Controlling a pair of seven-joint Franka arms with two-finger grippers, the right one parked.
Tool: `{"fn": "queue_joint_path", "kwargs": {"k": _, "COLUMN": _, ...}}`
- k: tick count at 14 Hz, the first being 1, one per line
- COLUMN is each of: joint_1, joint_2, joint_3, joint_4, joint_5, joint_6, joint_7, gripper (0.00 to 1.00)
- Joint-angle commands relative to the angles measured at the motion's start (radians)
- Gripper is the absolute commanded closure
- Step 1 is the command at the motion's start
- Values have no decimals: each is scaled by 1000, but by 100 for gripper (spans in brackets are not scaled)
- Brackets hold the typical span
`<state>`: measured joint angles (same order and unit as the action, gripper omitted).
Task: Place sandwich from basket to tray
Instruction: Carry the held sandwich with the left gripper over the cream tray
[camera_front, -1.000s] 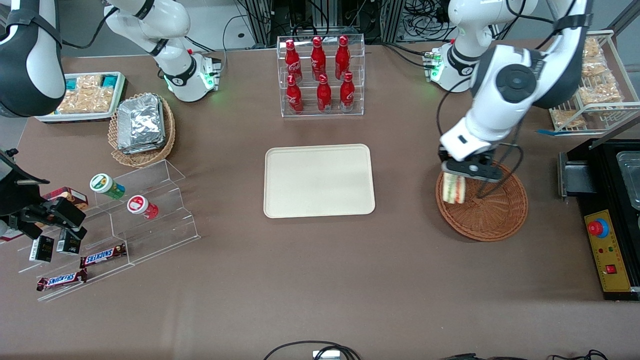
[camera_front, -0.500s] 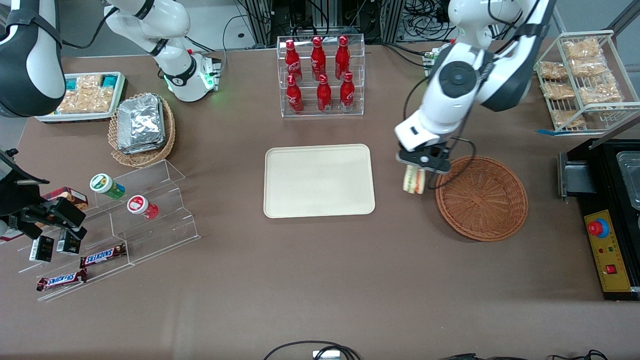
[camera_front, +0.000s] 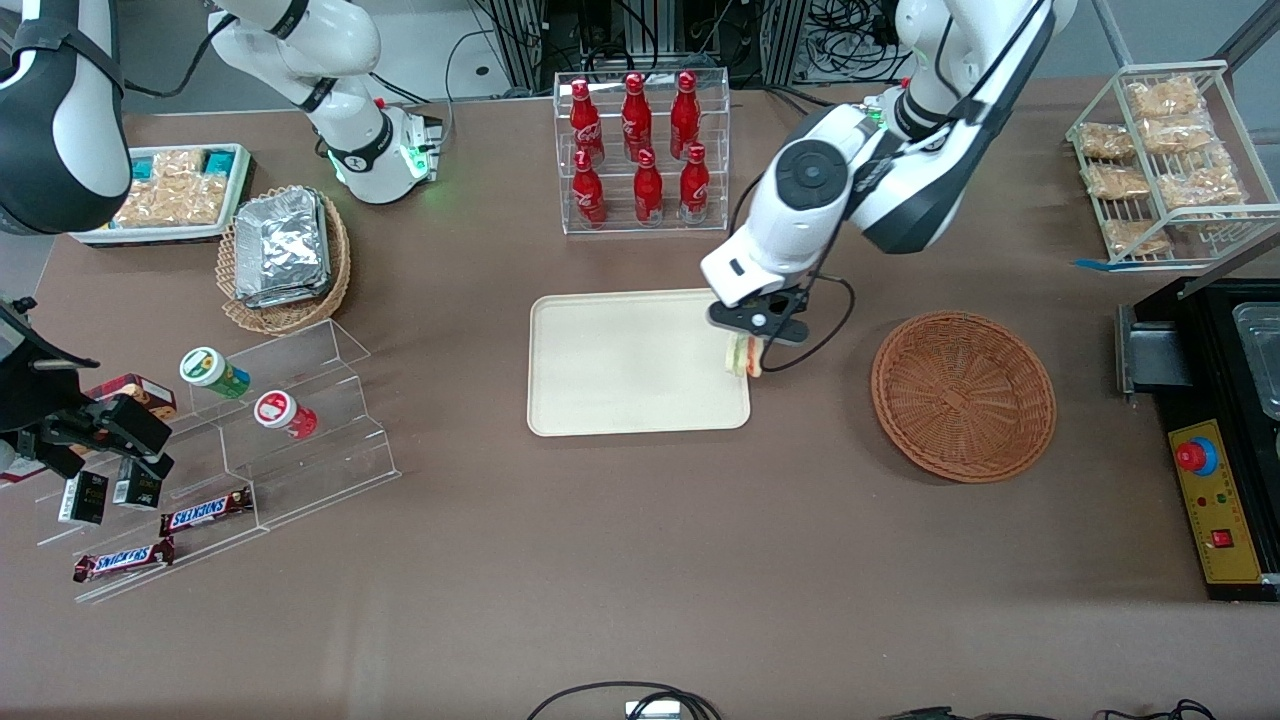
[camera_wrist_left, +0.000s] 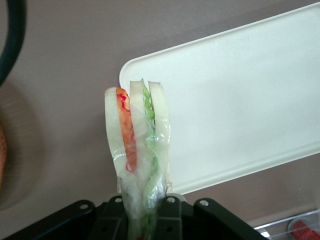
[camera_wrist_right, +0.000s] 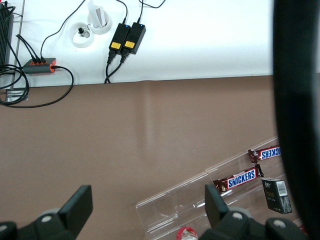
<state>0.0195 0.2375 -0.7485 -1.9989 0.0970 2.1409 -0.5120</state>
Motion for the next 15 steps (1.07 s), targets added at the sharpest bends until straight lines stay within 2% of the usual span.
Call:
{"fn": "queue_joint_path", "kwargs": {"k": 1, "joint_1": -70, "joint_2": 136, "joint_3": 0, "joint_4": 72, "joint_5": 116, "joint_6": 16, "joint_7": -123, "gripper": 100}}
{"fn": "queue_joint_path", "kwargs": {"k": 4, "joint_1": -90, "joint_2": 238, "joint_3": 0, "joint_4": 88, "joint_5": 248, "joint_6": 57, "joint_7": -253, "gripper": 100}}
{"fn": "queue_joint_path", "kwargs": {"k": 10, "joint_1": -131, "joint_2": 330, "joint_3": 8, "joint_4": 88, "joint_5": 271, "joint_6": 120, "joint_7": -318, "gripper": 100}}
{"fn": "queue_joint_path", "kwargs": {"k": 15, "joint_1": -153, "joint_2": 382, "joint_3": 12, "joint_4": 88, "joint_5": 374, "joint_6": 122, "joint_7": -396, "gripper": 97}}
